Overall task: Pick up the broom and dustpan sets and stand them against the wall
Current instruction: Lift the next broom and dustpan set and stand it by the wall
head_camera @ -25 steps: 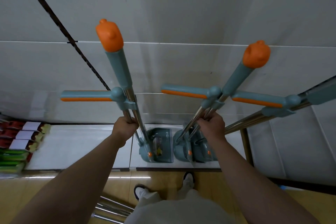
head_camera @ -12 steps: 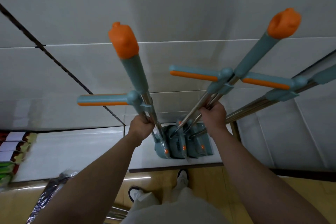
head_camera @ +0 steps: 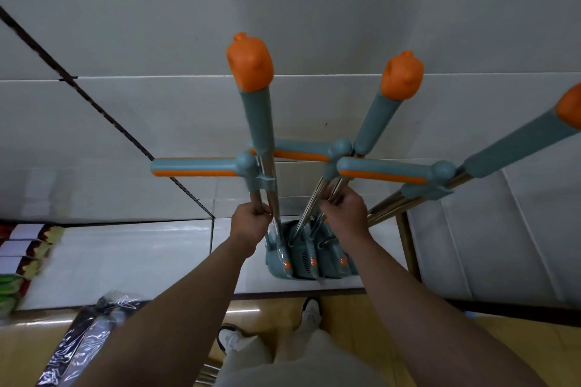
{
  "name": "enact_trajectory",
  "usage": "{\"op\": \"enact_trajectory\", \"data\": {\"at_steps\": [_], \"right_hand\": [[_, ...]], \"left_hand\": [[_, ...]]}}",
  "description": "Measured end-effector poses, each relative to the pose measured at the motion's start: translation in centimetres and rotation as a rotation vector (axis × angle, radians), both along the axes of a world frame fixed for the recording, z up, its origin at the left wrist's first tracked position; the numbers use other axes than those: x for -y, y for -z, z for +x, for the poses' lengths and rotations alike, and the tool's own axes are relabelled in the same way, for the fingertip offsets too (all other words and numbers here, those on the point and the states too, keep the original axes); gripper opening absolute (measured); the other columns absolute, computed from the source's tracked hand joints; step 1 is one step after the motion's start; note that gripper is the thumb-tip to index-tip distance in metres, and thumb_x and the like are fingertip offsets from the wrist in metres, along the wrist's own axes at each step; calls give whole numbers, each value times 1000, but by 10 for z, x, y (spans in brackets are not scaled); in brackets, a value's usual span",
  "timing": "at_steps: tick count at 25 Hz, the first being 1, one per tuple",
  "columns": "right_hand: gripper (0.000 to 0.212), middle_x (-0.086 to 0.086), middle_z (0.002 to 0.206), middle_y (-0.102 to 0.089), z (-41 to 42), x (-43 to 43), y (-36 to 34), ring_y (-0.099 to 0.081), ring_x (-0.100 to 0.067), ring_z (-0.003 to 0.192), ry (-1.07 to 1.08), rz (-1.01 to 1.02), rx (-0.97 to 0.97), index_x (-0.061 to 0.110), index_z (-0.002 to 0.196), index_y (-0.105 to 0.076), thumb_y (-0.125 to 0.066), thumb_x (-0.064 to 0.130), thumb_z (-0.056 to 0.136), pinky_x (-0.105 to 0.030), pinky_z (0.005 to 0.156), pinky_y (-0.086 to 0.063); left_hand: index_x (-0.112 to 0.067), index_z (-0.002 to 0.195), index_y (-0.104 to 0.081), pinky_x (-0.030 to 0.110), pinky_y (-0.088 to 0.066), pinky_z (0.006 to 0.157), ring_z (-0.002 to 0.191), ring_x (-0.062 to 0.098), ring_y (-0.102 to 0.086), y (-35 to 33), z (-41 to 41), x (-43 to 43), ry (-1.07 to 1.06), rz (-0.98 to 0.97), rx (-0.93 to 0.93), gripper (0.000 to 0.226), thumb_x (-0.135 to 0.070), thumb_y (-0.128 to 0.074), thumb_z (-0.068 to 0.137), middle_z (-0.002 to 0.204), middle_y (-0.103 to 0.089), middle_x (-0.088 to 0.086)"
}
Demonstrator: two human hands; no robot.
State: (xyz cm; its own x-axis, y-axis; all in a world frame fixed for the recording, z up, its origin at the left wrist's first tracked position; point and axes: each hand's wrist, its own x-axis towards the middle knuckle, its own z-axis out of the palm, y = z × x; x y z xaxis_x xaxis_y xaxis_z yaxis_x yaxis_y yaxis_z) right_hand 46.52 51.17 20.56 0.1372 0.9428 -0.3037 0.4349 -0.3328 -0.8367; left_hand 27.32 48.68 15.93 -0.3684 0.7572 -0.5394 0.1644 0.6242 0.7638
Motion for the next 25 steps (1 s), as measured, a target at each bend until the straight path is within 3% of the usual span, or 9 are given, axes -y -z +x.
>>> {"op": "enact_trajectory", "data": {"at_steps": [2,5,7,10,12,15,21,25], "right_hand": [[25,2,87,-71,5,3,4,-67,-18,83,-51,-34,-4,30,91,-65,-69,7,83,-23,65,-50],[34,12,91,-67,15,11,11,-64,-11,87,-92,-94,11,32,112,-62,-69,11,87,-19,64,-44],[34,11,98,-66,18,13,17,-62,-13,92,-122,-139,52,29,120,-59,-68,18,89,-21,63,-42],[24,0,100,-65,16,12,28,-60,-20,90,-104,-303,130,18,111,-61,-66,30,90,-25,59,-40],[14,-8,87,-65,8,15,36,-60,-22,76,-110,-460,131,11,93,-64,-63,25,91,-25,57,-41],[8,-9,79,-63,-14,23,49,-60,-21,69,-191,-634,31,10,92,-63,-60,17,90,-21,55,-43],[10,-9,88,-61,-105,61,58,-58,-15,70,-632,-722,61,10,100,-61,-54,13,93,-22,55,-39],[30,-8,108,-71,-178,102,81,-71,-21,93,-823,-735,107,16,121,-57,-65,18,92,-29,70,-52]], "left_hand": [[-10,88,-74,26,-49,69,78,20,-62,-4,3,2,45,-24,5,20,5,-61,85,87,-72,8],[-20,86,-67,34,-51,79,88,25,-62,-4,7,6,75,-37,12,23,3,-62,85,93,-69,6],[-19,98,-65,39,-52,88,94,25,-61,-4,10,10,79,-36,-14,23,-1,-63,85,101,-66,5],[-13,116,-61,38,-50,95,102,26,-60,-8,12,13,109,-35,-66,29,-6,-64,87,106,-63,2],[-12,120,-60,38,-50,95,106,27,-61,-10,11,19,127,-48,-93,33,-9,-64,88,111,-64,3],[-15,133,-55,36,-49,99,115,27,-60,-7,-2,38,58,-90,-46,47,-16,-68,88,125,-62,4],[-16,111,-68,37,-55,93,101,25,-68,19,-70,138,-252,-138,51,28,-21,-69,84,105,-71,4],[-20,98,-71,38,-57,89,97,29,-70,50,-117,229,-558,-162,46,16,-22,-69,82,92,-71,4]]}}
